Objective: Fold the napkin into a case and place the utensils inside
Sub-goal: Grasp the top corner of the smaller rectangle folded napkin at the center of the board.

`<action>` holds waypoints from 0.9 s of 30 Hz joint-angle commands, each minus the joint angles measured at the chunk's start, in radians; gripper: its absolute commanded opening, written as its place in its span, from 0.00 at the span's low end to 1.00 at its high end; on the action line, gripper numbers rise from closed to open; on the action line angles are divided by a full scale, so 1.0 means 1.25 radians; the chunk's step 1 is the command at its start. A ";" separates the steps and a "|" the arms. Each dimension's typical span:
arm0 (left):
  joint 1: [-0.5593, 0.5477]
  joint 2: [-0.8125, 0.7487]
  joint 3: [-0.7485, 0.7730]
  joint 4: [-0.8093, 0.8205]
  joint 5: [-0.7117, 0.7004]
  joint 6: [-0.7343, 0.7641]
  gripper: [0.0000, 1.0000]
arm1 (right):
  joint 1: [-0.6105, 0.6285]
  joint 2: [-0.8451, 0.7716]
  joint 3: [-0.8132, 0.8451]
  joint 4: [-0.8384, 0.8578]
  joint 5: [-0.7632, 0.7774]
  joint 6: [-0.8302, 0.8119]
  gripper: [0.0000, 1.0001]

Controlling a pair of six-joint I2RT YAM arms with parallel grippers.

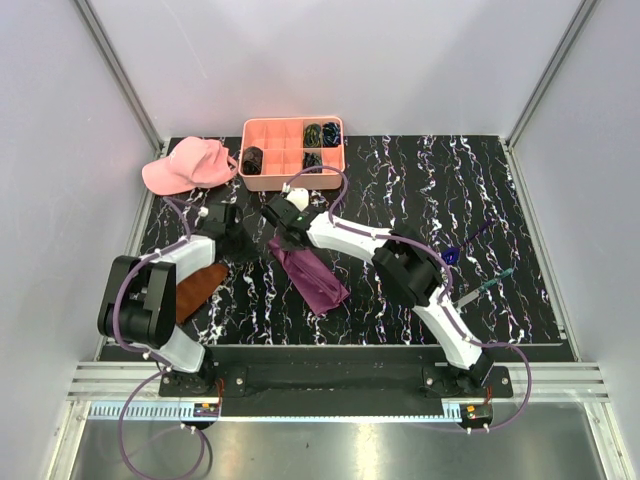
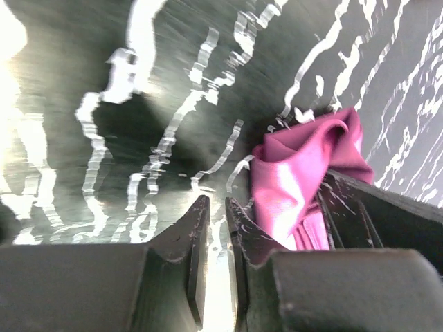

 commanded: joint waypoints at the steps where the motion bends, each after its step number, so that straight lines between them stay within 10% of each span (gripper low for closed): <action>1: 0.029 -0.043 -0.016 0.032 0.016 -0.020 0.18 | 0.002 -0.022 0.036 -0.033 -0.012 0.020 0.35; 13: 0.031 -0.077 -0.013 0.074 0.118 -0.016 0.22 | -0.001 -0.115 -0.004 0.020 -0.117 -0.062 0.53; 27: 0.031 -0.070 0.053 0.050 0.200 0.000 0.54 | -0.077 -0.162 -0.151 0.184 -0.329 -0.021 0.51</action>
